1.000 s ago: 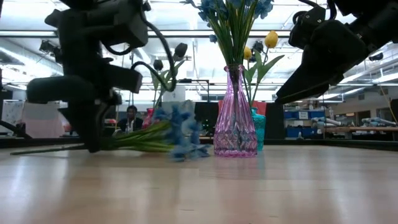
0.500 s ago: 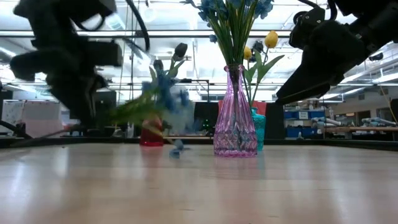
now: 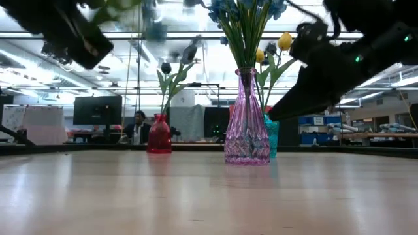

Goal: Sort flowers into vase by color
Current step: Put the blue flowers into the violet vase

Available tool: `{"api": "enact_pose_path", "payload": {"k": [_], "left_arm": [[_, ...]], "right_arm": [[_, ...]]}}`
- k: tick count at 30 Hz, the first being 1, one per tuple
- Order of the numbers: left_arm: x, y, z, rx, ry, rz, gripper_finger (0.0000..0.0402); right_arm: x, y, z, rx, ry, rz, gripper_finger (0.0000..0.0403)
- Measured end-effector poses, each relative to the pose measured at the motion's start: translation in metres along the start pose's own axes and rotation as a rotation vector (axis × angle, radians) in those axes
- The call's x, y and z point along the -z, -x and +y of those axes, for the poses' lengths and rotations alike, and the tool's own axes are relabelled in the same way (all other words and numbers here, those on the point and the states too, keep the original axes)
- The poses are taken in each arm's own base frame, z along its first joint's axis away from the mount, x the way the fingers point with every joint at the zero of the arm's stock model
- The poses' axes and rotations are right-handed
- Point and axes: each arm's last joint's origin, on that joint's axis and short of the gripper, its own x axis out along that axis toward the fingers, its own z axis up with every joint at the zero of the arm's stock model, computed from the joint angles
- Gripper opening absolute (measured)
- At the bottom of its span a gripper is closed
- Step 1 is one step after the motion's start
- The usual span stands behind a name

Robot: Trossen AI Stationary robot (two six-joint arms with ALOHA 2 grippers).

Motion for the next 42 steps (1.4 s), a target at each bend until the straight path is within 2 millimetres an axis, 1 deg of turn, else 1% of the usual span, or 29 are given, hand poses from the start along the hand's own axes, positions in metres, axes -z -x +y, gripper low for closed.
{"api": "enact_pose_path", "payload": {"k": [2, 4, 8, 11, 14, 16, 19, 22, 25, 28, 32, 36, 42], "left_arm": [[-0.006, -0.001, -0.007, 0.108, -0.013, -0.05, 0.0017], [-0.014, -0.002, -0.013, 0.173, -0.055, -0.137, 0.0017], [-0.033, -0.001, -0.023, 0.221, -0.237, -0.363, 0.0017], [-0.043, -0.001, -0.027, 0.146, -0.402, -0.513, 0.0017], [-0.051, -0.004, -0.026, -0.005, -0.533, -0.623, 0.0017], [-0.055, -0.009, -0.025, -0.116, -0.597, -0.659, 0.0017], [-0.058, -0.025, -0.019, -0.233, -0.678, -0.677, 0.0017], [-0.057, -0.044, -0.016, -0.282, -0.739, -0.698, 0.0017], [-0.057, -0.06, -0.014, -0.326, -0.803, -0.753, 0.0017], [-0.059, -0.07, -0.008, -0.377, -0.816, -0.831, 0.0017], [-0.059, -0.083, 0.009, -0.396, -0.807, -0.897, 0.0018], [-0.059, -0.089, 0.024, -0.441, -0.785, -0.952, 0.0018], [-0.063, -0.098, 0.039, -0.418, -0.698, -0.948, 0.0018]], "right_arm": [[0.003, -0.006, -0.002, 0.017, -0.001, 0.009, 0.0256], [0.005, -0.011, -0.005, 0.031, -0.02, 0.012, 0.0256], [0.004, -0.017, -0.01, -0.004, -0.077, 0.032, 0.0256], [0.003, -0.018, -0.012, -0.019, -0.086, 0.038, 0.0256], [0.003, -0.018, -0.012, -0.009, -0.077, 0.028, 0.0256], [0.002, -0.018, -0.012, -0.001, -0.071, 0.018, 0.0256], [0.0, -0.018, -0.014, 0.038, -0.075, -0.01, 0.0256], [-0.003, -0.018, -0.014, 0.054, -0.087, -0.044, 0.0256], [-0.005, -0.018, -0.013, 0.048, -0.079, -0.064, 0.0256], [-0.006, -0.018, -0.013, 0.043, -0.076, -0.075, 0.0256], [-0.007, -0.018, -0.013, 0.042, -0.079, -0.08, 0.0256], [-0.008, -0.018, -0.012, 0.039, -0.084, -0.088, 0.0256], [-0.009, -0.018, -0.012, 0.036, -0.088, -0.098, 0.0256]]}}
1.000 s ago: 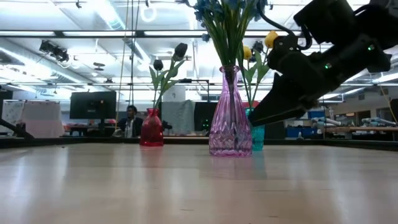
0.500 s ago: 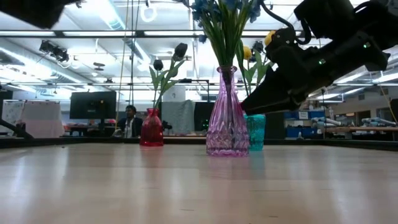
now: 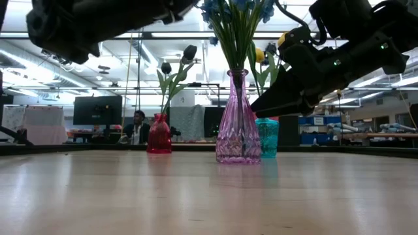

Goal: Sort flowers into vase by color
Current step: Put the blue flowers into the violet vase

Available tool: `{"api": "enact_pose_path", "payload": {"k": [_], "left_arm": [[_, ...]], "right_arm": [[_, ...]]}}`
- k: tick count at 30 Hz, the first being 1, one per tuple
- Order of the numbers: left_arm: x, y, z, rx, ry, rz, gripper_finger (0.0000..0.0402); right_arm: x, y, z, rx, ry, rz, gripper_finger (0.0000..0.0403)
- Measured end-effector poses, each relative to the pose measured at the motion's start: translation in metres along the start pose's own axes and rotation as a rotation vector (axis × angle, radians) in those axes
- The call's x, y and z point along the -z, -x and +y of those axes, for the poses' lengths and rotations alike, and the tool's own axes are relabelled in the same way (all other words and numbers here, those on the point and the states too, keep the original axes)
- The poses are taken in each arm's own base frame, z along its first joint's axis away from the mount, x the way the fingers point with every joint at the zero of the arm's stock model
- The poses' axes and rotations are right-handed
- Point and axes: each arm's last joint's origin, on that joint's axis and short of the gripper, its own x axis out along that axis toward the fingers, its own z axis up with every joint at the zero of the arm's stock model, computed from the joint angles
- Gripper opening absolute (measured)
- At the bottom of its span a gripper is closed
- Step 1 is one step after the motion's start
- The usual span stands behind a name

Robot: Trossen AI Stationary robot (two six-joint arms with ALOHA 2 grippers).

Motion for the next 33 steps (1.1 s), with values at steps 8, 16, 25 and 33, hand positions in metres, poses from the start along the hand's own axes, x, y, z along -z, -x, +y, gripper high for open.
{"api": "enact_pose_path", "payload": {"k": [8, 16, 25, 33], "left_arm": [[0.009, -0.005, 0.009, -0.032, 0.068, 0.022, 0.0018], [0.011, -0.005, 0.009, -0.022, 0.079, 0.045, 0.0017], [0.012, -0.005, 0.009, -0.028, 0.109, 0.056, 0.0017], [0.013, -0.005, 0.008, -0.029, 0.136, 0.072, 0.0017]], "right_arm": [[-0.003, 0.0, 0.001, -0.012, 0.0, -0.028, 0.0256], [-0.003, 0.001, 0.004, -0.048, 0.089, -0.03, 0.0256], [-0.005, 0.0, 0.004, -0.139, 0.13, -0.016, 0.0297], [-0.005, -0.008, 0.004, -0.147, 0.096, -0.062, 0.0384]]}}
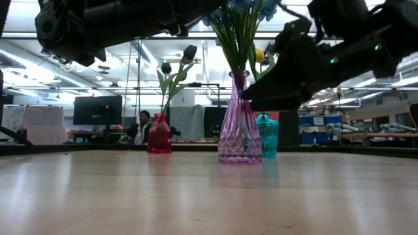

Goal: Sort flowers into vase by color
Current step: Put the blue flowers into the violet vase

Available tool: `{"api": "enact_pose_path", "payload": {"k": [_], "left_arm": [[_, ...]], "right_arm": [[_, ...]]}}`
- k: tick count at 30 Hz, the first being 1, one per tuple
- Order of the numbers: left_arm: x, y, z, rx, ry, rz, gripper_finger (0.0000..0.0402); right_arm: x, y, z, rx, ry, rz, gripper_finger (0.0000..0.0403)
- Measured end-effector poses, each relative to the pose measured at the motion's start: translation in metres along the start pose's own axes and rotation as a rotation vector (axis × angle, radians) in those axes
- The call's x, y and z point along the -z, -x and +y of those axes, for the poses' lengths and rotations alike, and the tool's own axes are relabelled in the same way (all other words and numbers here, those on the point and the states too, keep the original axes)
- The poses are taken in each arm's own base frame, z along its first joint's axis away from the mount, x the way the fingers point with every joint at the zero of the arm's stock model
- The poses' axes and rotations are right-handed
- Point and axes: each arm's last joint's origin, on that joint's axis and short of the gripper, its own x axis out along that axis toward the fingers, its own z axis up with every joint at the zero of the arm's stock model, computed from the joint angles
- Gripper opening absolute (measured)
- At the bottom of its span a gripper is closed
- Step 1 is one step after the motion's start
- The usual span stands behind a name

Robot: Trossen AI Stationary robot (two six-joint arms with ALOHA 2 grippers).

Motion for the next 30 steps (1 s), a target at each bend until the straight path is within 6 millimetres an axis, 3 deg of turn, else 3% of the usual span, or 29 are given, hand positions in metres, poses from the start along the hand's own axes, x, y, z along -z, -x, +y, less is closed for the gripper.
{"api": "enact_pose_path", "payload": {"k": [8, 20, 30], "left_arm": [[0.003, 0.0, -0.001, -0.006, 0.03, 0.045, 0.0017], [0.004, -0.002, 0.002, -0.083, 0.061, 0.078, 0.0017], [0.003, -0.006, 0.004, -0.15, 0.106, 0.106, 0.0017]], "right_arm": [[0.026, -0.024, -0.002, 0.023, -0.001, -0.061, 0.0382], [0.041, -0.044, -0.007, 0.062, -0.026, -0.051, 0.0288], [0.041, -0.045, -0.006, 0.056, -0.028, -0.045, 0.0312]]}}
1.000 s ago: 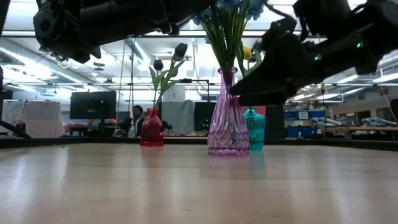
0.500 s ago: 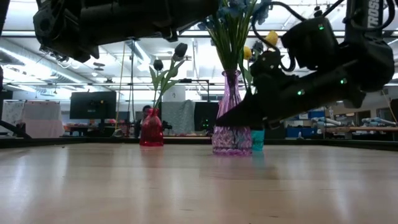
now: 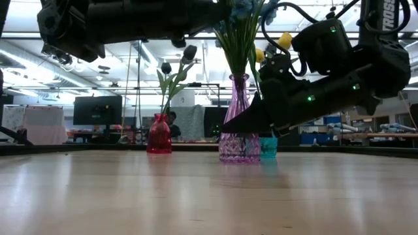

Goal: Sort flowers into vase by color
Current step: Put the blue flowers into the violet vase

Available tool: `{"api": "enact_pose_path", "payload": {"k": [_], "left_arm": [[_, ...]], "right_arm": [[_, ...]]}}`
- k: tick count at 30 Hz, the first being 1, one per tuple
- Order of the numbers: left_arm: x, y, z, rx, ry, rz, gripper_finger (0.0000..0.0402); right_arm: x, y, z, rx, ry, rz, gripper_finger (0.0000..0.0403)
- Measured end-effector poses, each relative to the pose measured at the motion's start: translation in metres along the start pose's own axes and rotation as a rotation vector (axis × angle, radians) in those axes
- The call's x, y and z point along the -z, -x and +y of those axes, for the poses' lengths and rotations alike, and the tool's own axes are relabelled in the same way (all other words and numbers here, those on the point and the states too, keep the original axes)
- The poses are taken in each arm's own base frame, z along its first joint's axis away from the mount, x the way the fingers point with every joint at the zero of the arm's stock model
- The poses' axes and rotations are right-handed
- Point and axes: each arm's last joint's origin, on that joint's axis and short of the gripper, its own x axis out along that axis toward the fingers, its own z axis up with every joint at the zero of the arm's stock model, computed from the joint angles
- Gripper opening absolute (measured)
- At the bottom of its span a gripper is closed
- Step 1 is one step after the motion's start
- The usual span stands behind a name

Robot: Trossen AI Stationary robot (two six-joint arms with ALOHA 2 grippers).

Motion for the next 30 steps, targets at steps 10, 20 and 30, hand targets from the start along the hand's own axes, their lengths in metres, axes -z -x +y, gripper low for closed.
{"api": "enact_pose_path", "payload": {"k": [10, 20, 30], "left_arm": [[0.008, -0.015, 0.01, -0.051, 0.118, 0.137, 0.0017], [0.013, -0.02, 0.002, 0.001, 0.097, 0.268, 0.0017], [0.023, -0.016, -0.001, 0.035, 0.084, 0.387, 0.0017]], "right_arm": [[0.0, 0.0, 0.001, -0.022, 0.003, 0.003, 0.0297], [0.0, 0.0, 0.001, -0.029, 0.003, 0.006, 0.0302], [0.0, 0.0, 0.001, -0.031, -0.001, 0.007, 0.0304]]}}
